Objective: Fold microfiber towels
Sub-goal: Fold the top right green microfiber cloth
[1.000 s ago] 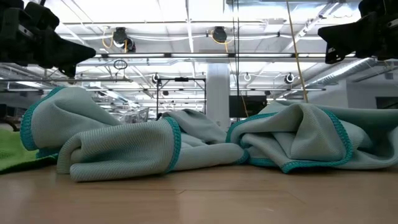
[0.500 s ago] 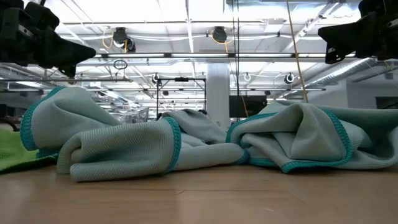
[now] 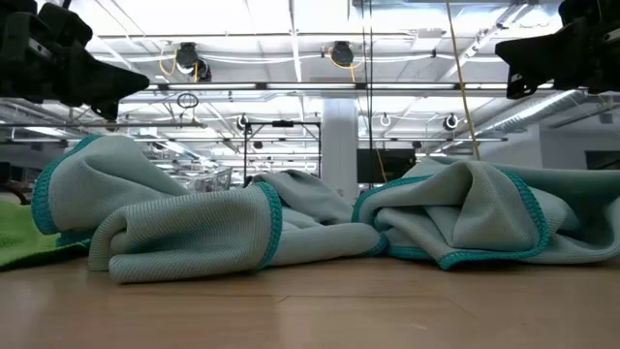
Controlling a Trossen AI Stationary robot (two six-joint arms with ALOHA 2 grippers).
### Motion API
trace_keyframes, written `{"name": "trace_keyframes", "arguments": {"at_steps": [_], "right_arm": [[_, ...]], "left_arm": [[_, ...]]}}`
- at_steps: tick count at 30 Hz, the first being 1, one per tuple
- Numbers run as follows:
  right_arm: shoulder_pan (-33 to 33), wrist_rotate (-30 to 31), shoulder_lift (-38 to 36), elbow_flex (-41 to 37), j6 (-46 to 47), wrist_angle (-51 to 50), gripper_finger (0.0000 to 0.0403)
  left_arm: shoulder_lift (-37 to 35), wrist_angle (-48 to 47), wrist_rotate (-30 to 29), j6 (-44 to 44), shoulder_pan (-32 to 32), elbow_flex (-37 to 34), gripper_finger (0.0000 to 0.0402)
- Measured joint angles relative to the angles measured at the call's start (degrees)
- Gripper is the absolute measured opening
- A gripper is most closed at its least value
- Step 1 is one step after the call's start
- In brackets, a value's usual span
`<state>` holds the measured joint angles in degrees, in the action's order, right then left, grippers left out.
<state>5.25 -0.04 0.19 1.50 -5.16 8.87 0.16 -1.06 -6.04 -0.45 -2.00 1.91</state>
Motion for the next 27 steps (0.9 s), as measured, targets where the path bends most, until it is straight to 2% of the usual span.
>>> {"name": "trace_keyframes", "arguments": {"at_steps": [4, 9, 11, 13, 19, 23, 27], "right_arm": [[-0.01, 2.95, -0.02, 0.02, 4.79, 1.17, 0.0000], [-0.01, 18.91, 0.74, 0.00, 8.02, 1.29, 0.0000], [-0.01, 22.86, 2.02, 0.00, 9.04, 1.15, 0.0000], [-0.01, 24.26, 4.23, 0.02, 9.69, 1.15, 0.0000], [-0.12, 28.63, 14.84, 2.25, 13.38, 0.93, 0.0000], [-1.65, 28.84, 25.29, 8.49, 13.51, 1.51, 0.0000], [-5.36, 31.63, 37.52, 13.54, 13.82, -0.81, 0.0000]], "left_arm": [[-0.02, 0.00, -0.02, 0.01, 0.00, 0.00, 0.0031], [-0.01, -0.02, 0.00, 0.00, 0.00, -0.01, 0.0031], [0.00, -0.02, -0.01, 0.00, 0.00, -0.02, 0.0031], [0.00, -0.02, 0.00, 0.00, 0.00, -0.02, 0.0031], [-0.02, 0.05, -0.02, 0.01, 0.00, -0.02, 0.0031], [-0.02, 0.07, -0.02, 0.17, 0.00, 0.00, 0.0031], [0.00, 0.57, -0.02, 0.25, 0.00, -0.02, 0.0031]]}}
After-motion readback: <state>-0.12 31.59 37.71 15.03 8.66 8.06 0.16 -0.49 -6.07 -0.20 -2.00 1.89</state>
